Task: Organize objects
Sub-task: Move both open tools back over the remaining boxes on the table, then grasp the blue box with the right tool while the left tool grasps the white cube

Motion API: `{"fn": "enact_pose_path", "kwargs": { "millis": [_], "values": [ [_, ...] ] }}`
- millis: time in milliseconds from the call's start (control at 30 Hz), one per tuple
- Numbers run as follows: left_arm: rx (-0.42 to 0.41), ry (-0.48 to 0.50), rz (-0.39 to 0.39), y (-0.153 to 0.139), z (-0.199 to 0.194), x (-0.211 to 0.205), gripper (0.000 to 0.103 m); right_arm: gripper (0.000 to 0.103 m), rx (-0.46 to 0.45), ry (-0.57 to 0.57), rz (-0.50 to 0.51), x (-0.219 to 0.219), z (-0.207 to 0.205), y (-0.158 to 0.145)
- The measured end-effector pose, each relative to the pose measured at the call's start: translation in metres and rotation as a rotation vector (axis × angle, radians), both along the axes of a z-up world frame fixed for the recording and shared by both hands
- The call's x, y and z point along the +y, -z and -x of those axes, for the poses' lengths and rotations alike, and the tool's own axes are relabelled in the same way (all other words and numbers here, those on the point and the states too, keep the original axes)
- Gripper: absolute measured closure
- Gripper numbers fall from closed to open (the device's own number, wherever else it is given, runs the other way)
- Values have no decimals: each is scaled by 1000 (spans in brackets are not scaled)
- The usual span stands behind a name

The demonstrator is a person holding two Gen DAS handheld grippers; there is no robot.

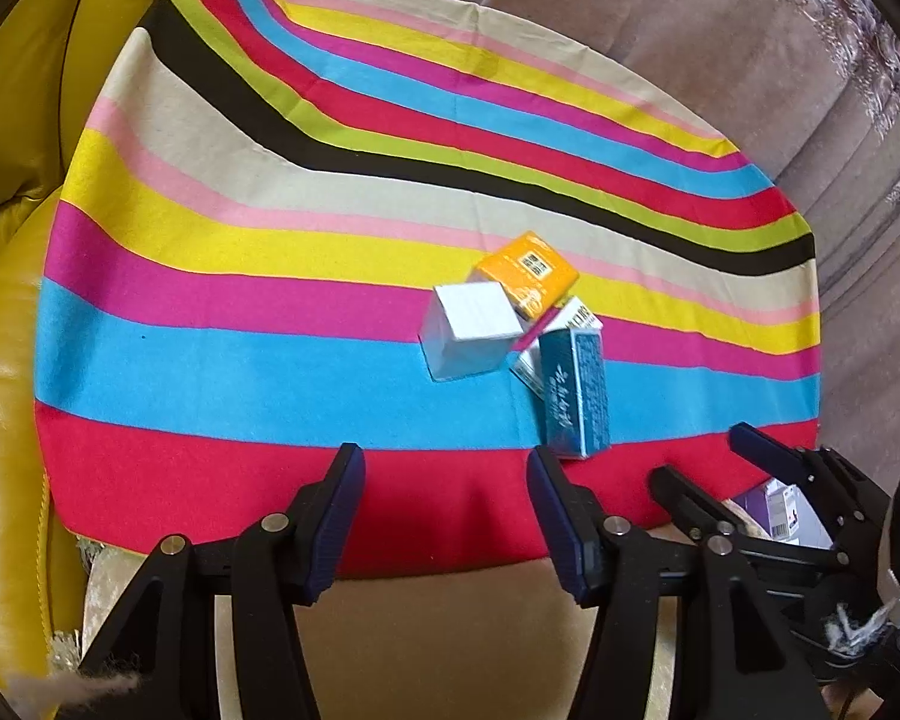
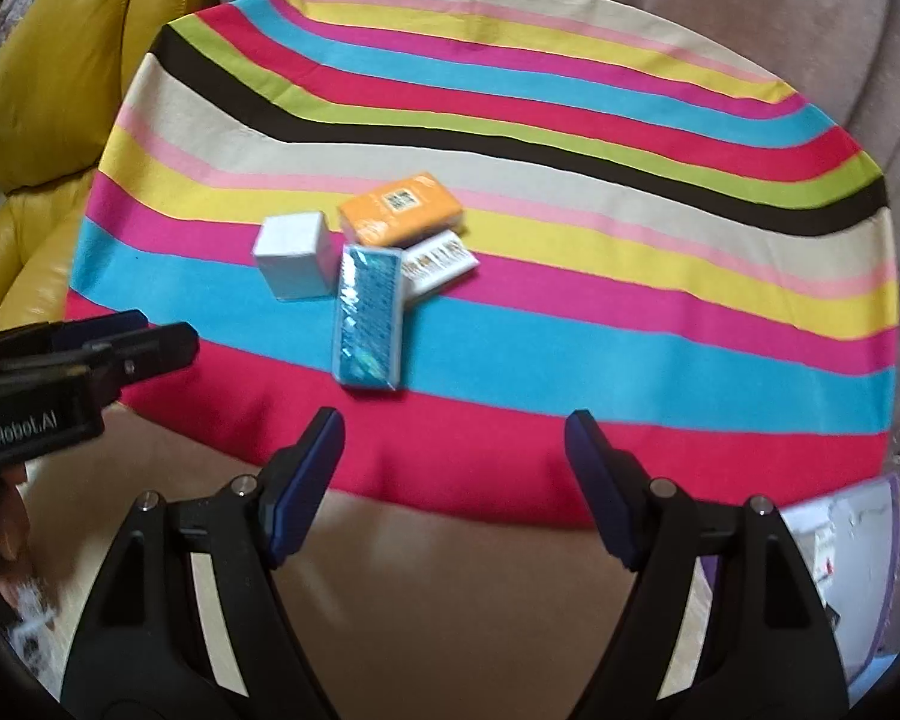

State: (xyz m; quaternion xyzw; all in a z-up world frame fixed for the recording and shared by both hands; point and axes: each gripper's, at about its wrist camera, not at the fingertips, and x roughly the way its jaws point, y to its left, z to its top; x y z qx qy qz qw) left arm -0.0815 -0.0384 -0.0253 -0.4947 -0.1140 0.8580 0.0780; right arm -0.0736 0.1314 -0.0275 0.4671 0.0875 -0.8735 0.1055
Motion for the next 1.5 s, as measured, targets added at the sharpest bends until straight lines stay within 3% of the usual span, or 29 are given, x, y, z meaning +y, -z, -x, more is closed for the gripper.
{"fn": "enact_pose_path", "kwargs": {
  "millis": [433,900,1000,1067,1267,1500],
  "values": [
    [-30,-29,-44,12,9,-11,38,25,-33,-41,11,-26,26,15],
    [-23,-53,-25,12,23,-13,37,25,-37,-50,15,-37,48,27],
    [-27,-60,-18,12,28,-13,37,37,-54,-56,28,-36,53,33],
    [-29,-64,-11,13,30,-12,36,66,-77,-61,41,-35,55,37],
    [-17,-51,14,10,44,2,30,66,-57,-15,92,-17,49,34],
    [-45,-44,40,18,74,27,30,66,7,92,131,17,40,23]
  ]
}}
